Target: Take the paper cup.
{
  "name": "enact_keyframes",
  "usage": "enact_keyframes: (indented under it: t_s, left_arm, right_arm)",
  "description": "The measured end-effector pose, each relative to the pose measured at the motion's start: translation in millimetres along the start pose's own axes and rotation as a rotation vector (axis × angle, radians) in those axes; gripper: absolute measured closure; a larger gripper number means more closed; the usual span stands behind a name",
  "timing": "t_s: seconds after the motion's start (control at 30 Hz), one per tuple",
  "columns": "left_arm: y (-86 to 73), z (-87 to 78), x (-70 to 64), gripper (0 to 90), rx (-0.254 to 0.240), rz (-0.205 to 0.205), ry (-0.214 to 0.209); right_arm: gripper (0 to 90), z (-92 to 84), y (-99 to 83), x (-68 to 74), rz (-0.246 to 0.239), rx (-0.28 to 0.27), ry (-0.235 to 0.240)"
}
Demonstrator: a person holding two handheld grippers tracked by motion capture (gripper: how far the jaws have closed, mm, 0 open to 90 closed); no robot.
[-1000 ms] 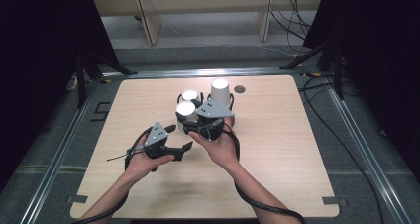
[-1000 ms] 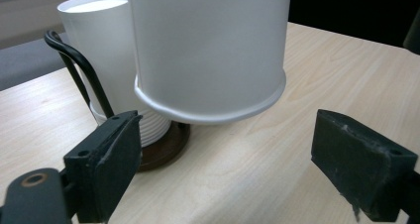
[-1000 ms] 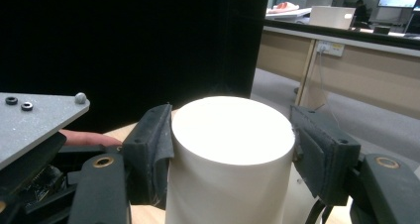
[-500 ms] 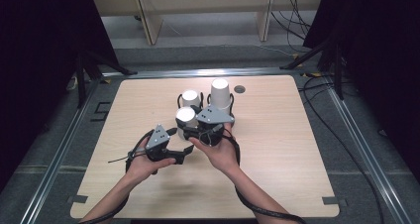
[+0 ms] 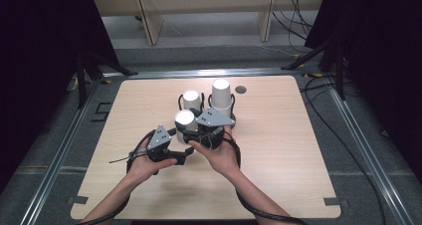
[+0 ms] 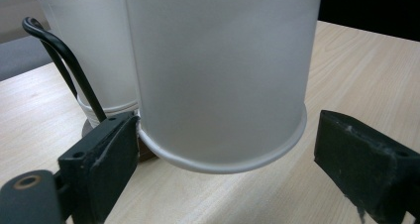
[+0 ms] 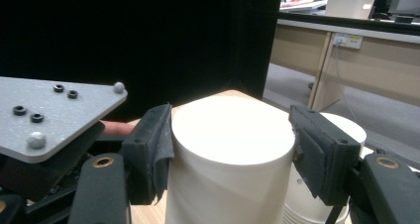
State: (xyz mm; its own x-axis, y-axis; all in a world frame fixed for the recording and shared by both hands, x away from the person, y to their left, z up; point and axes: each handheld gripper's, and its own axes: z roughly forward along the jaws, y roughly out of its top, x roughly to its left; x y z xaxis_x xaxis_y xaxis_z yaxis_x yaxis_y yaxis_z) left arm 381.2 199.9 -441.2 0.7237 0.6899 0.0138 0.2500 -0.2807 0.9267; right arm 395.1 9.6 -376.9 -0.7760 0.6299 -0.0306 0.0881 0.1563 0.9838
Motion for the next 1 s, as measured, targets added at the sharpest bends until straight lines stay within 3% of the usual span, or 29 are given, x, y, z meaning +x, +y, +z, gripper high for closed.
enact_keyframes:
  t_s: [0.13, 0.17, 0.3, 0.37, 0.43, 0.57, 0.63, 0.8, 1.0]
  left_arm:
    - [1.0, 0.4, -0.3, 9.9, -0.003, -0.003, -0.005]
    - [1.1, 0.6, -0.2, 9.9, -0.002, -0.003, -0.006]
    - [0.6, 2.4, 0.4, 9.8, -0.009, -0.009, -0.006]
    - [0.9, 2.8, 0.3, 9.9, -0.013, -0.01, -0.007]
    - [1.3, 3.1, 0.3, 9.9, -0.015, -0.009, -0.008]
    - [1.7, 4.0, 0.8, 10.3, -0.024, -0.005, -0.007]
    - [1.8, 4.0, 1.3, 11.3, -0.028, -0.002, -0.005]
    - [0.9, 4.0, 2.0, 14.1, -0.023, -0.003, -0.003]
    - [1.3, 2.9, 1.3, 16.2, -0.026, 0.006, 0.001]
  right_arm:
    - [36.2, 0.7, 0.0, -0.3, 0.0, -0.014, 0.005]
    - [36.2, 0.8, -0.3, 1.2, 0.029, -0.008, 0.022]
    - [36.1, -0.2, 0.2, -0.2, 0.01, -0.002, 0.016]
    - [36.2, -0.4, -0.9, 3.4, 0.052, 0.008, 0.029]
    - [36.1, 0.8, -1.8, 3.5, 0.028, -0.001, 0.03]
    - [36.2, 1.3, -2.8, 6.2, 0.058, 0.001, 0.051]
    - [36.2, 0.9, -2.5, 5.0, 0.029, 0.003, 0.044]
    - [36.1, 0.1, -2.6, 5.0, 0.028, 0.003, 0.042]
    - [36.1, -0.6, -1.8, 6.0, 0.055, 0.004, 0.048]
